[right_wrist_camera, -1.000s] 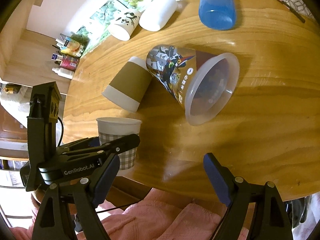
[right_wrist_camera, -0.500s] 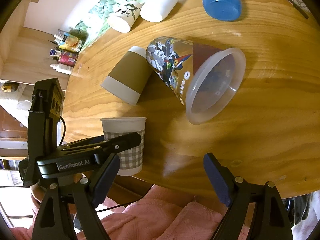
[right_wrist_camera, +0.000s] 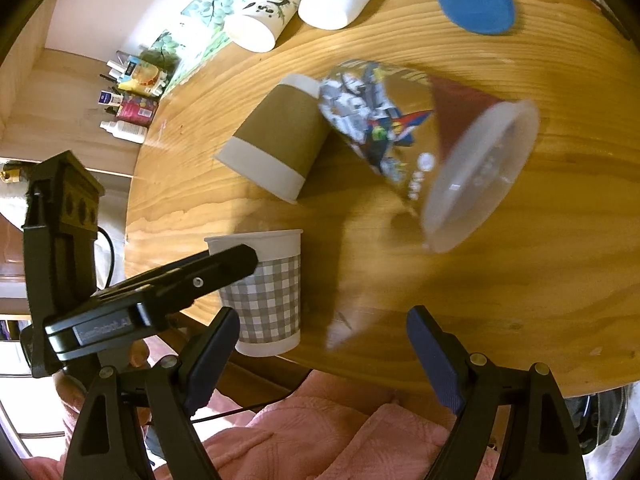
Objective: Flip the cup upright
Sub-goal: 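Carry the upright checkered cup with the left tool toward the right tool, then grasp the checkered cup with the right tool while the left tool releases it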
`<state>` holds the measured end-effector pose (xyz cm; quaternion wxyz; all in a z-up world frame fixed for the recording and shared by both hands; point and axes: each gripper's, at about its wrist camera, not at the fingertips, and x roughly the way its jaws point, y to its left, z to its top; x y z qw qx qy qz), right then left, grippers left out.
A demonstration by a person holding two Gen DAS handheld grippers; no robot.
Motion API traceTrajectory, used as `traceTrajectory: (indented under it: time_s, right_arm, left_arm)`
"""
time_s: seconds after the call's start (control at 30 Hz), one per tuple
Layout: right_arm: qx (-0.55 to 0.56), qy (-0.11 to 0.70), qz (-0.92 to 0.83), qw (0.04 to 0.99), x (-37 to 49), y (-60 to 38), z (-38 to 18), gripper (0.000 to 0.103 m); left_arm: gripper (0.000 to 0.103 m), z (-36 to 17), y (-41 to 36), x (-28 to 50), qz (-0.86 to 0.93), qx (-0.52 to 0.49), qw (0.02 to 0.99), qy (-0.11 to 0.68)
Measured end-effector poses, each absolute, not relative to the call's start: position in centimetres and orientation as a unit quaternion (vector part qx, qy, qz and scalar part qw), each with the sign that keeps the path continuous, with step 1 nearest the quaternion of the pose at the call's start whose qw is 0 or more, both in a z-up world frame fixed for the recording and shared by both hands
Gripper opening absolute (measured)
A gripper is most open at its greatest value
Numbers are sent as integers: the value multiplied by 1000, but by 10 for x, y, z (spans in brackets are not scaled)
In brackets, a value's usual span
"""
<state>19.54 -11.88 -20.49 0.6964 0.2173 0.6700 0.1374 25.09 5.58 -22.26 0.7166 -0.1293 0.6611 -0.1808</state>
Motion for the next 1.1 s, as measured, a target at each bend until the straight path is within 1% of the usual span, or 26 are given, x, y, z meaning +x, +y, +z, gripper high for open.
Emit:
traceTrajectory:
  time_s: [0.3,0.67,1.1]
  right_arm:
    - [215,679,145,687,208,-90,-207,86]
    - [200,700,160,667,230,-38,-219,86]
    - [204,722,114,651,246,-16,-231,86]
  left_arm:
    - [79,-212,84,254,-187,-135,736,636]
    - [79,-207,121,267,-191,-140,743,626]
    - [79,-197,144,267,-198,-122,775,587]
